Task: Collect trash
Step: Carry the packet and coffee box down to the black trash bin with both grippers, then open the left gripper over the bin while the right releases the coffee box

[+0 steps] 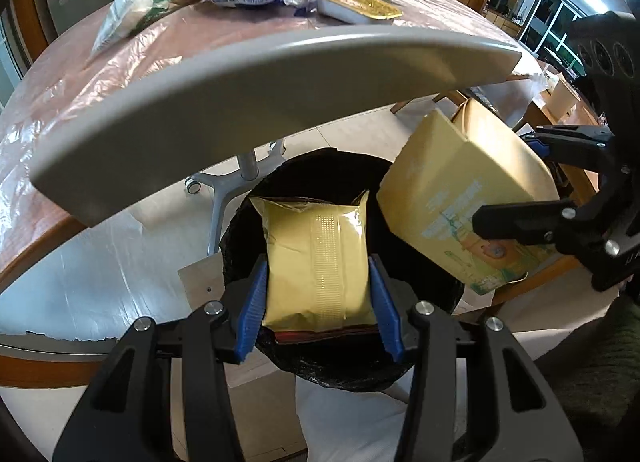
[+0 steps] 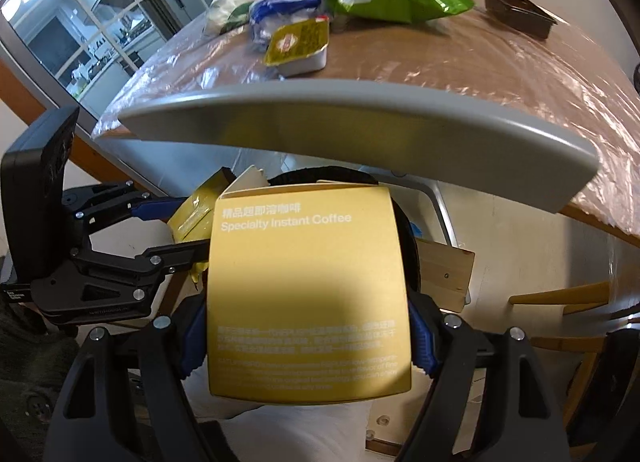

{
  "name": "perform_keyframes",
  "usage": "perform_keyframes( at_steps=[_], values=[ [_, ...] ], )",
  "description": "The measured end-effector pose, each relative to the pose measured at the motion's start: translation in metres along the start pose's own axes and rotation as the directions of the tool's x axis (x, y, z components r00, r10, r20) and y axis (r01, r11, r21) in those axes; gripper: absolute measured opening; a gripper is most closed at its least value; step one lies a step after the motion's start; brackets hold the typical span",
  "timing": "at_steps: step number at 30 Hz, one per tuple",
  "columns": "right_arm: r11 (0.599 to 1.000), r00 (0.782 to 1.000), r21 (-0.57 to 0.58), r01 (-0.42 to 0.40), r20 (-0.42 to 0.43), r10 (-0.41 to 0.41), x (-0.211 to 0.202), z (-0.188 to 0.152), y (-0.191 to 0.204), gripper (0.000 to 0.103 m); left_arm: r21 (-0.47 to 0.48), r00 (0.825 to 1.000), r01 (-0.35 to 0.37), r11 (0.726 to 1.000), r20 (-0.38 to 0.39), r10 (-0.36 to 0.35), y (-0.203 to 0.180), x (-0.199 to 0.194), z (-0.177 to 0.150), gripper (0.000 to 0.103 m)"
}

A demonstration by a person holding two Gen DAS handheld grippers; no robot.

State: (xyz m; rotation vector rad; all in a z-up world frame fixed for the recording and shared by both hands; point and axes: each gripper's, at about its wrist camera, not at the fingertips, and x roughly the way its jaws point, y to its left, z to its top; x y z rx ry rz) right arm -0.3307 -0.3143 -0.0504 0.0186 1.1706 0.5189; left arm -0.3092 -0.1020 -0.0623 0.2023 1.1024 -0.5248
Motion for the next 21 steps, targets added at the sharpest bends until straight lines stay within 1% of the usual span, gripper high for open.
perform_keyframes(
  at_steps=[12, 19, 21],
  values=[
    [0.998, 0.999, -0.05, 0.05, -0.014, -0.051, 0.016, 0.002, 0.003, 0.076, 0.004, 0.999, -0.017, 1.0, -0.034, 0.017, -0.004, 0.018, 0.002, 0.05],
    [0.997, 0.998, -0.048, 0.055, -0.023, -0.056, 0.021, 0.001, 0.0, 0.077, 0.005, 0.999, -0.011, 1.0, -0.034, 0.012, -0.006, 0.023, 0.004, 0.05],
    [0.997, 0.998, -0.04, 0.061, -0.016, -0.061, 0.021, 0.001, -0.002, 0.078, 0.011, 0.999, -0.002, 1.0, -0.034, 0.003, -0.006, 0.021, 0.004, 0.057]
  ],
)
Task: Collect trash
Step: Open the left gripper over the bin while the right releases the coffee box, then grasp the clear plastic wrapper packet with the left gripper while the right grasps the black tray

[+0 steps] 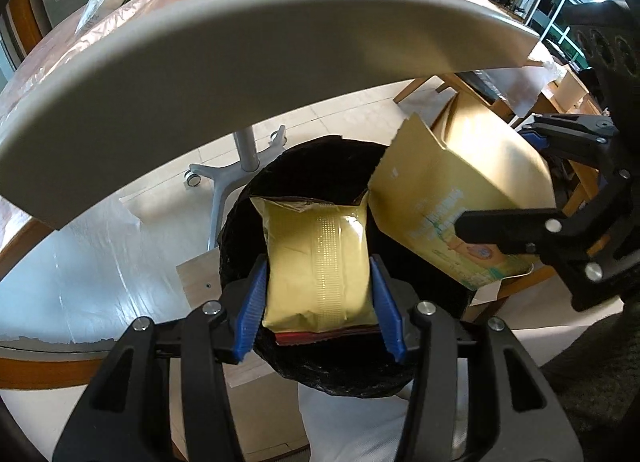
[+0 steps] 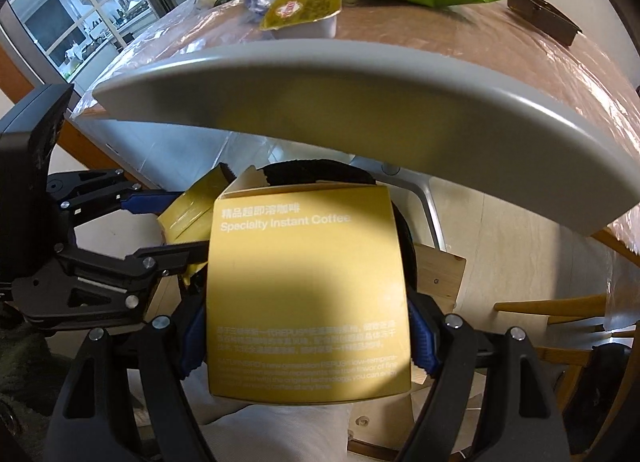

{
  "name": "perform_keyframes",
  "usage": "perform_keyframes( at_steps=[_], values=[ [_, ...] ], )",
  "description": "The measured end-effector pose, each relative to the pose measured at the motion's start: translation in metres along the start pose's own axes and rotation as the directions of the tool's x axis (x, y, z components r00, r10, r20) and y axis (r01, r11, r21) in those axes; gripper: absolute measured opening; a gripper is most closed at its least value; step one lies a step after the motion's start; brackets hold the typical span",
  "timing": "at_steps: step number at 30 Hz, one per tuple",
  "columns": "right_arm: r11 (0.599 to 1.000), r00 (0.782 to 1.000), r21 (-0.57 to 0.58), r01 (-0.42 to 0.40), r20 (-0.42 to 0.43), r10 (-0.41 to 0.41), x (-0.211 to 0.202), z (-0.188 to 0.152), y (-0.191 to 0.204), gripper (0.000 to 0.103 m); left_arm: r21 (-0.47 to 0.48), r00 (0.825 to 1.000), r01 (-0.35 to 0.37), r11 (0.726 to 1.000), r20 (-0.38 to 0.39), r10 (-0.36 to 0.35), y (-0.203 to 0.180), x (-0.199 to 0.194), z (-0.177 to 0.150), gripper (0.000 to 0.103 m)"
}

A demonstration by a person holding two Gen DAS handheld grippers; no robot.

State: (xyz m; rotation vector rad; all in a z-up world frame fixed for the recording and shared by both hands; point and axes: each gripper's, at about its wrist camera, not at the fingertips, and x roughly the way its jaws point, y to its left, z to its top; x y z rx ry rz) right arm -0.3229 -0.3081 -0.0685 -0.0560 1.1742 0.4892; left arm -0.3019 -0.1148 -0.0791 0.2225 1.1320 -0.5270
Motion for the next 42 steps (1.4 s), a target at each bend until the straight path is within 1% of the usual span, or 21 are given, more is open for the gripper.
perform_keyframes(
  at_steps=[1, 2, 3, 7, 12, 14, 17, 20, 21, 22, 23, 25, 26, 27, 29, 31, 32, 34, 37, 40, 42],
  values=[
    [1.0, 1.0, 0.005, 0.002, 0.0, -0.002, -0.002, 0.001, 0.0, 0.079, 0.006, 1.0, -0.018, 1.0, 0.002, 0.018, -0.001, -0.002, 0.0, 0.073],
    [1.0, 1.0, 0.01, 0.004, -0.001, -0.004, -0.002, 0.002, -0.001, 0.085, 0.013, 0.999, -0.034, 0.999, 0.01, 0.034, -0.002, -0.004, 0.0, 0.082],
    [1.0, 1.0, 0.019, 0.012, 0.006, -0.013, -0.005, 0.002, -0.003, 0.088, 0.022, 0.999, -0.036, 0.999, 0.021, 0.036, -0.003, -0.007, 0.0, 0.082],
    [1.0, 1.0, 0.022, 0.013, 0.024, -0.013, -0.018, 0.002, -0.004, 0.088, 0.029, 0.998, -0.049, 0.998, 0.031, 0.048, 0.0, -0.018, -0.003, 0.082],
    [1.0, 0.998, 0.009, 0.005, 0.069, -0.006, -0.055, 0.001, -0.003, 0.088, 0.019, 0.996, -0.05, 0.999, 0.068, 0.049, 0.001, -0.043, -0.001, 0.082],
    [1.0, 0.995, -0.005, 0.003, 0.098, -0.002, -0.072, 0.002, -0.001, 0.088, 0.017, 0.995, -0.043, 0.999, 0.095, 0.041, 0.001, -0.058, 0.0, 0.082],
    [0.999, 0.986, -0.033, 0.021, 0.167, -0.015, -0.101, 0.01, 0.0, 0.088, 0.027, 0.99, -0.001, 1.0, 0.14, -0.003, 0.001, -0.086, 0.004, 0.082],
    [0.997, 0.964, -0.021, 0.07, 0.258, -0.062, -0.128, 0.021, -0.004, 0.088, 0.041, 0.978, 0.053, 0.998, 0.199, -0.06, 0.001, -0.114, 0.013, 0.083],
    [0.997, 0.957, -0.011, 0.08, 0.281, -0.073, -0.133, 0.025, -0.005, 0.09, 0.044, 0.97, 0.065, 0.997, 0.231, -0.073, 0.003, -0.126, 0.017, 0.086],
    [0.995, 0.946, 0.007, 0.096, 0.311, -0.093, -0.14, 0.033, -0.009, 0.092, 0.043, 0.96, 0.066, 0.997, 0.268, -0.075, 0.007, -0.136, 0.024, 0.091],
    [0.993, 0.935, 0.024, 0.114, 0.334, -0.115, -0.146, 0.039, -0.014, 0.094, 0.036, 0.952, 0.055, 0.998, 0.298, -0.063, 0.011, -0.144, 0.028, 0.097],
    [0.987, 0.915, 0.053, 0.151, 0.371, -0.16, -0.152, 0.055, -0.029, 0.096, 0.001, 0.933, 0.008, 1.0, 0.359, -0.008, 0.022, -0.156, 0.04, 0.101],
    [0.982, 0.907, 0.074, 0.175, 0.376, -0.19, -0.152, 0.064, -0.035, 0.099, -0.025, 0.921, -0.014, 1.0, 0.389, 0.023, 0.03, -0.159, 0.048, 0.101],
    [0.977, 0.901, 0.094, 0.193, 0.378, -0.214, -0.149, 0.074, -0.043, 0.099, -0.047, 0.916, -0.029, 0.998, 0.399, 0.046, 0.038, -0.159, 0.056, 0.101],
    [0.968, 0.891, 0.13, 0.216, 0.378, -0.25, -0.146, 0.086, -0.061, 0.099, -0.09, 0.916, -0.058, 0.994, 0.391, 0.088, 0.052, -0.153, 0.077, 0.101],
    [0.964, 0.893, 0.159, 0.214, 0.367, -0.259, -0.14, 0.102, -0.077, 0.099, -0.125, 0.916, -0.094, 0.988, 0.377, 0.135, 0.07, -0.144, 0.093, 0.101],
    [0.961, 0.895, 0.174, 0.216, 0.357, -0.266, -0.135, 0.11, -0.085, 0.099, -0.133, 0.922, -0.095, 0.987, 0.363, 0.138, 0.081, -0.138, 0.101, 0.101],
    [0.961, 0.904, 0.196, 0.196, 0.345, -0.254, -0.126, 0.119, -0.1, 0.099, -0.147, 0.931, -0.09, 0.985, 0.338, 0.136, 0.095, -0.129, 0.111, 0.101],
    [0.961, 0.924, 0.242, 0.135, 0.319, -0.21, -0.112, 0.134, -0.125, 0.099, -0.166, 0.952, -0.05, 0.985, 0.291, 0.097, 0.117, -0.107, 0.129, 0.101],
    [0.96, 0.936, 0.252, 0.121, 0.293, -0.195, -0.1, 0.141, -0.138, 0.099, -0.176, 0.961, -0.036, 0.984, 0.265, 0.083, 0.125, -0.091, 0.138, 0.101],
    [0.961, 0.942, 0.246, 0.123, 0.276, -0.191, -0.093, 0.146, -0.143, 0.099, -0.172, 0.966, -0.029, 0.985, 0.248, 0.072, 0.13, -0.082, 0.141, 0.099]
  ],
)
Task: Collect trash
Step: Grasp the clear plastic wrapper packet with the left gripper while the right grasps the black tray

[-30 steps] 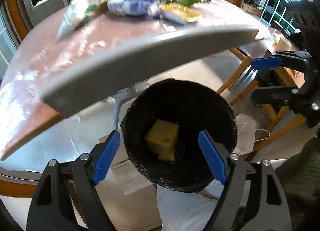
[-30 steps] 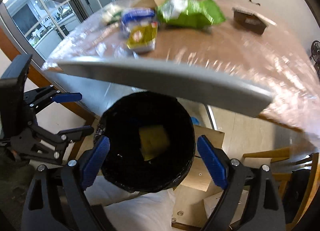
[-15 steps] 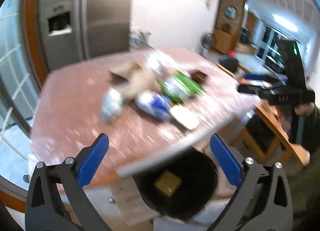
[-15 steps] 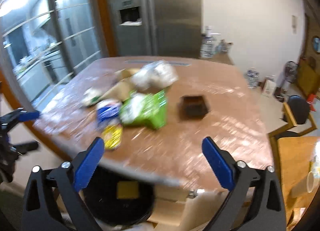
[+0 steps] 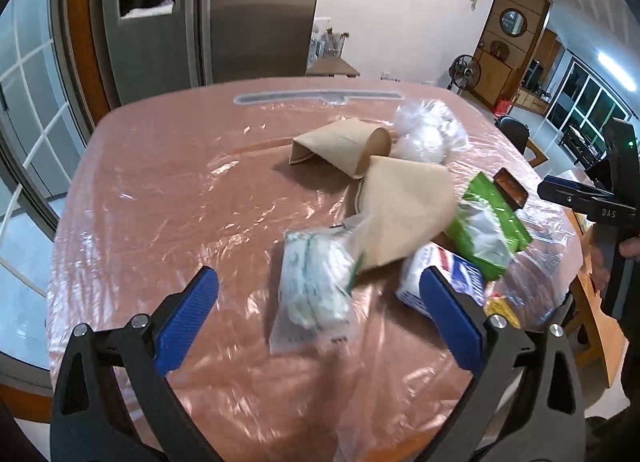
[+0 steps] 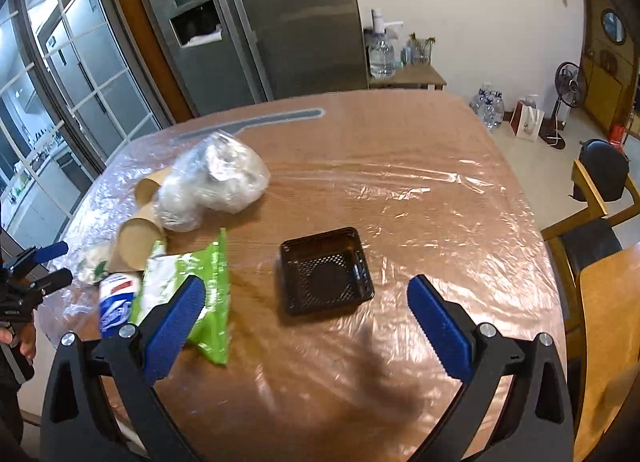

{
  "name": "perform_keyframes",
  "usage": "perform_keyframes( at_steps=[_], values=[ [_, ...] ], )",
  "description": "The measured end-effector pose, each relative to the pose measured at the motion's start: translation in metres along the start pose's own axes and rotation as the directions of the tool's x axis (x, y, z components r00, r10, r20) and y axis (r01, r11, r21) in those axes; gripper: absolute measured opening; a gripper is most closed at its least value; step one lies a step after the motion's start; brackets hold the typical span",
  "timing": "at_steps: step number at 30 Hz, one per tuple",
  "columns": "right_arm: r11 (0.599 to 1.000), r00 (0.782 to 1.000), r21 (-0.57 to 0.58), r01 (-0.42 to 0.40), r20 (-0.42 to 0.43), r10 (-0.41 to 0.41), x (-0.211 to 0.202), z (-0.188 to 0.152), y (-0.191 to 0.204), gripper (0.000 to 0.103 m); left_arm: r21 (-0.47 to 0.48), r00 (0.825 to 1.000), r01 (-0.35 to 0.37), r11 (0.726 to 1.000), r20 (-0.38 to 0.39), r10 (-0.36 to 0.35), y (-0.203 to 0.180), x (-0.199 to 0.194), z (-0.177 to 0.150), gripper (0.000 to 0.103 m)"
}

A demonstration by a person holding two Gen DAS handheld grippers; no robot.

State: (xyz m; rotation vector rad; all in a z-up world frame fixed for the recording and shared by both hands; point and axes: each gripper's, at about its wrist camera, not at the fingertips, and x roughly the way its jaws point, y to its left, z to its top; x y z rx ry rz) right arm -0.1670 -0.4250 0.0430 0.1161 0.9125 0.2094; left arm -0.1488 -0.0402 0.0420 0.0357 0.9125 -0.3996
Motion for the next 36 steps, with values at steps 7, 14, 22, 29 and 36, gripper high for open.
perform_keyframes(
  at_steps=[7, 14, 22, 29, 36],
  values=[
    [0.997, 0.998, -0.08, 0.016, -0.056, -0.021, 0.025, 0.004, 0.001, 0.097, 0.011, 0.999, 0.02, 1.0, -0.044, -0.019, 0.008, 0.017, 0.001, 0.079],
    [0.992, 0.995, -0.122, 0.013, -0.096, -0.024, 0.043, 0.007, 0.004, 0.087, 0.036, 0.997, 0.04, 0.999, -0.074, -0.038, 0.009, 0.028, 0.001, 0.069],
    [0.991, 0.994, -0.136, 0.005, -0.108, -0.02, 0.047, 0.008, 0.002, 0.079, 0.044, 0.995, 0.062, 0.997, -0.086, -0.058, 0.01, 0.031, 0.003, 0.062],
    [0.99, 0.994, -0.138, 0.003, -0.105, -0.017, 0.048, 0.007, -0.001, 0.078, 0.063, 0.995, 0.053, 0.997, -0.09, -0.047, 0.007, 0.03, 0.002, 0.059],
    [0.987, 0.994, -0.161, 0.019, -0.105, -0.036, 0.048, 0.005, 0.004, 0.072, 0.102, 0.996, 0.018, 0.995, -0.091, -0.009, 0.0, 0.028, 0.0, 0.049]
  ],
)
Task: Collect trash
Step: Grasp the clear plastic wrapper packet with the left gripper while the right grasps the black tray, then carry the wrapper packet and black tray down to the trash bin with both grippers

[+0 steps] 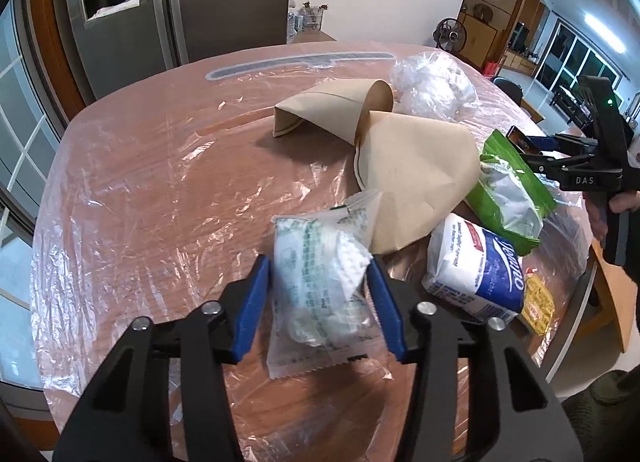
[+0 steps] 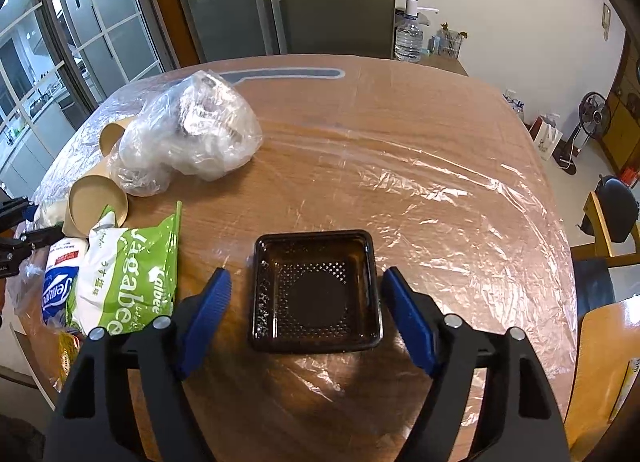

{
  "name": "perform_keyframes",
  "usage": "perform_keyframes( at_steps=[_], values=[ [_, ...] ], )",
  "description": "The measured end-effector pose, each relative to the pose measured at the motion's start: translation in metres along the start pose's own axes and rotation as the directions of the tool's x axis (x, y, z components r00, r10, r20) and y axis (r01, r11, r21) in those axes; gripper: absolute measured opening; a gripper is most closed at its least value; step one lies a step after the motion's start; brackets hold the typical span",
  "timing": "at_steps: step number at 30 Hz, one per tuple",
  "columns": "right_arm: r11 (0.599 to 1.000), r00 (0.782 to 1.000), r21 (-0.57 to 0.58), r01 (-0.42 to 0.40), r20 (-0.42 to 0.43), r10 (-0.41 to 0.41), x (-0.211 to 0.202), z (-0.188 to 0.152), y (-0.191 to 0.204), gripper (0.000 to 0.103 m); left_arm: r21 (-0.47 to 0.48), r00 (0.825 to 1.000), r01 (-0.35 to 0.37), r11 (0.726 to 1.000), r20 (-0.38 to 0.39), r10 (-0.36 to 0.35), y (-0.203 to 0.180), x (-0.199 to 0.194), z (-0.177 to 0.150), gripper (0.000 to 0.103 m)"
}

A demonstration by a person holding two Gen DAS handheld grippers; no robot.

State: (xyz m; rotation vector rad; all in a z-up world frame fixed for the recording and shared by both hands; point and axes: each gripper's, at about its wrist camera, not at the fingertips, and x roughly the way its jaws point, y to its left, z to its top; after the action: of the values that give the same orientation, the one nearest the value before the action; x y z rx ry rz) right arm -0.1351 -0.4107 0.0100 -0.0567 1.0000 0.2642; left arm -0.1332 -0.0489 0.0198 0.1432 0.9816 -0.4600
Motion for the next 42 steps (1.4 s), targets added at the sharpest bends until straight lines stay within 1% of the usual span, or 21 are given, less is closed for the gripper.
perform_keyframes(
  at_steps=[1, 3, 5, 9, 16, 29, 35, 42],
  values=[
    [1.0, 1.0, 0.0, 0.002, 0.0, -0.002, -0.001, 0.0, 0.0, 0.071, -0.001, 1.0, -0.002, 1.0, -0.002, 0.002, 0.0, 0.0, 0.0, 0.047],
    [1.0, 1.0, 0.006, 0.001, 0.003, -0.001, -0.002, -0.001, 0.0, 0.06, -0.003, 1.0, 0.003, 1.0, -0.009, -0.003, 0.0, 0.0, 0.001, 0.046],
    [1.0, 1.0, 0.004, 0.005, 0.004, -0.005, -0.003, -0.002, 0.0, 0.055, 0.008, 1.0, -0.005, 1.0, -0.01, 0.005, -0.001, -0.001, 0.001, 0.043],
    [1.0, 1.0, 0.01, -0.003, 0.01, 0.003, -0.007, -0.003, 0.001, 0.054, 0.013, 1.0, -0.011, 1.0, -0.005, 0.011, -0.003, -0.002, 0.002, 0.042],
    [0.998, 0.999, 0.048, -0.028, 0.046, 0.026, -0.018, -0.006, 0.003, 0.054, -0.025, 0.999, -0.017, 1.0, 0.033, 0.018, -0.001, -0.014, 0.0, 0.041],
    [0.999, 0.997, 0.039, -0.035, 0.074, 0.032, -0.035, -0.01, 0.021, 0.054, -0.079, 0.997, -0.029, 0.996, 0.063, 0.034, -0.002, -0.032, -0.011, 0.041],
    [0.998, 0.994, 0.032, -0.051, 0.103, 0.047, -0.051, -0.015, 0.032, 0.054, -0.081, 0.996, -0.024, 0.996, 0.088, 0.032, -0.011, -0.044, -0.015, 0.04],
    [0.998, 0.989, -0.005, -0.068, 0.132, 0.068, -0.072, -0.022, 0.047, 0.054, -0.059, 0.993, -0.016, 0.998, 0.112, 0.023, -0.023, -0.057, -0.02, 0.04]
  ],
)
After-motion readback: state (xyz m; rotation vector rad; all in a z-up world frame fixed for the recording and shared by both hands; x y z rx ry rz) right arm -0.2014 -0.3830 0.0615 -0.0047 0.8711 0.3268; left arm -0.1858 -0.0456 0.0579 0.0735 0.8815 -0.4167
